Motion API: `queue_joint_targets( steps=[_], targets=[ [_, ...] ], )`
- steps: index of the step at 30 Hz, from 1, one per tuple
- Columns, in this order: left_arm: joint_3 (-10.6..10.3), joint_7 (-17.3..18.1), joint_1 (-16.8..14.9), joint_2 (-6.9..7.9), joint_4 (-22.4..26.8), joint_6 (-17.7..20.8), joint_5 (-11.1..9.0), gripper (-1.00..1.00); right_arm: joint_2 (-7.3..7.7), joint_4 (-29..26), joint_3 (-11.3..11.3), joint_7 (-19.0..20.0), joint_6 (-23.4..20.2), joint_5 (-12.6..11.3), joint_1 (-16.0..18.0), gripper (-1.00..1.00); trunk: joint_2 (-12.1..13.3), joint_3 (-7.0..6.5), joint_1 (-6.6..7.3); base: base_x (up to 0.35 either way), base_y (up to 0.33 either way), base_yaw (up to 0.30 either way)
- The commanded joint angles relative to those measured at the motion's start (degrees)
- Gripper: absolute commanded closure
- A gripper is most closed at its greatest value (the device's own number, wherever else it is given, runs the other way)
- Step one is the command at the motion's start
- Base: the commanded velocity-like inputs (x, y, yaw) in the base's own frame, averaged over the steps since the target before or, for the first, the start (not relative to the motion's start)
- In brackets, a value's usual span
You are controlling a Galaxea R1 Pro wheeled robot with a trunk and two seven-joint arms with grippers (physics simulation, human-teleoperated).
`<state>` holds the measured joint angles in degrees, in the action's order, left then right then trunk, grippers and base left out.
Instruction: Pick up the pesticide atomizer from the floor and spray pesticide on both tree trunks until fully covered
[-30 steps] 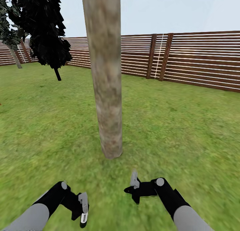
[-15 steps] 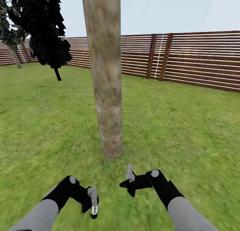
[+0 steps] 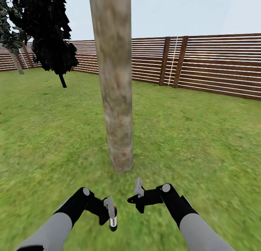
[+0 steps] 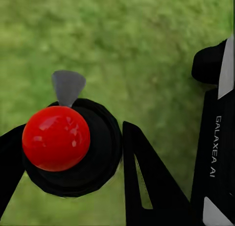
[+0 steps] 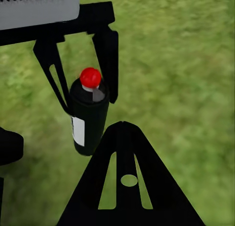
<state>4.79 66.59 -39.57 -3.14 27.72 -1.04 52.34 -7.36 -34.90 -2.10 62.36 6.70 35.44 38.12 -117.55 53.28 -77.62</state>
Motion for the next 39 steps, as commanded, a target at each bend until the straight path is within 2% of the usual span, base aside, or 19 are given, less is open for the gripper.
queue_joint_targets(
  steps=[1,4,6,8,17,22,29,34,39],
  targets=[
    [0.5,0.3,0.0,-0.26,0.1,-0.1,0.1,1.0,-0.02,-0.1,0.1,0.0,0.6,0.6,0.0,1.0,0.0,0.05,0.01,0.0,0.0,0.0],
    [0.5,0.4,0.0,-0.44,0.1,-0.3,-0.9,1.0,-0.02,-0.1,0.1,0.0,0.6,0.6,0.0,1.0,0.0,0.05,0.01,0.0,0.0,0.0],
    [0.6,0.6,0.0,-0.52,0.0,-0.5,-2.8,1.0,-0.02,-0.1,0.1,0.0,0.6,0.6,0.0,1.0,0.0,0.05,0.01,0.0,0.0,0.0],
    [0.6,0.7,0.0,-0.82,0.0,-0.6,-3.6,1.0,-0.02,-0.1,0.1,0.0,0.6,0.6,0.0,1.0,0.0,0.05,0.01,0.0,0.0,0.0],
    [0.6,0.0,0.0,-2.4,0.0,-0.7,-3.9,1.0,-0.02,-0.1,0.1,0.0,0.6,0.6,0.0,1.0,0.0,0.05,0.01,0.0,0.0,0.0],
    [0.6,-1.4,0.1,-3.29,0.0,-0.7,-3.9,1.0,-0.02,-0.1,0.1,0.0,0.6,0.6,0.0,1.0,0.0,0.05,0.01,0.0,0.0,0.0],
    [0.5,-1.3,0.0,-3.56,0.0,-0.7,-4.1,1.0,-0.02,-0.1,0.1,0.0,0.6,0.6,0.0,1.0,0.0,0.05,0.01,0.0,0.0,0.0],
    [0.5,-1.0,0.0,-3.63,0.0,-0.9,-6.4,1.0,-0.02,-0.1,0.1,0.0,0.6,0.6,0.0,1.0,0.0,0.05,0.01,0.0,0.0,0.0],
    [0.5,-0.9,0.0,-3.81,0.1,-0.9,-6.8,1.0,-0.02,-0.1,0.1,0.0,0.6,0.6,0.0,1.0,0.0,0.05,0.01,0.0,0.0,0.0]
  ],
)
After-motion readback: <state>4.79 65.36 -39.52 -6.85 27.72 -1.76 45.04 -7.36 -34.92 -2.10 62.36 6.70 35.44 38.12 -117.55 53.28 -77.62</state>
